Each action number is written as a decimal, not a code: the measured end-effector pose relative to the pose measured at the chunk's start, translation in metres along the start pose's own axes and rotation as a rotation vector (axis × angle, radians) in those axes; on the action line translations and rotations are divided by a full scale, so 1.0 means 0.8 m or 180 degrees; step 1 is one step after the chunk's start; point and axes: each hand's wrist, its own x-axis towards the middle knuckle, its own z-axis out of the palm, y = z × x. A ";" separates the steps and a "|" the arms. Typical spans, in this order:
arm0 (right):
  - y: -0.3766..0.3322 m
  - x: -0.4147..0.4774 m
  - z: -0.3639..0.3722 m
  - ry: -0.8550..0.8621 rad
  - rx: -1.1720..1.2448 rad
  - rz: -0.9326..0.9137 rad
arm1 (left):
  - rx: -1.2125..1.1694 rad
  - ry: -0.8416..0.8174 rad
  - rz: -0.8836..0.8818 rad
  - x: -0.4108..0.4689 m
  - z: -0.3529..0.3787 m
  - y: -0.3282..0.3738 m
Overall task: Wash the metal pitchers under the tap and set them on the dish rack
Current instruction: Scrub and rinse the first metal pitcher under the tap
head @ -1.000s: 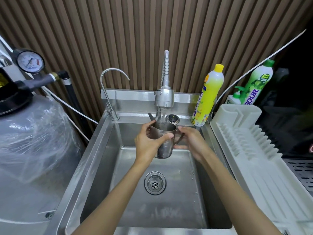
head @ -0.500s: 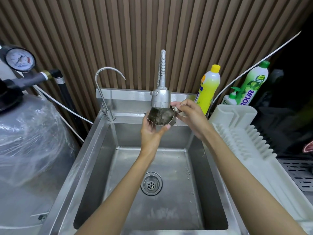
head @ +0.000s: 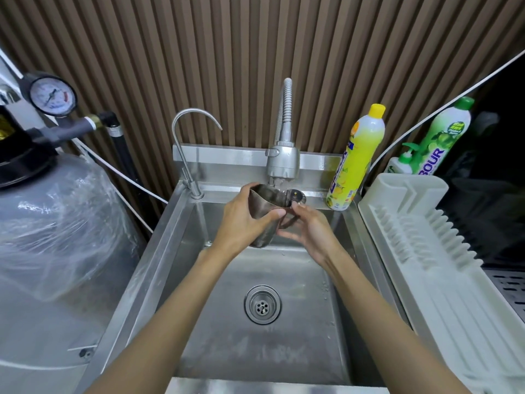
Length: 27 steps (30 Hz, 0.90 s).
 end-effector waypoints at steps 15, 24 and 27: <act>-0.075 -0.026 -0.018 0.0868 -0.2208 -0.0870 | -0.2161 -0.0323 -0.0744 -0.018 0.053 -0.006; -0.091 -0.009 -0.004 0.0626 -0.1838 -0.1573 | -0.2202 0.0076 -0.0540 0.004 0.064 0.008; -0.083 0.008 -0.005 0.0359 -0.1140 -0.1140 | -0.1758 0.0400 -0.0303 0.005 0.058 0.004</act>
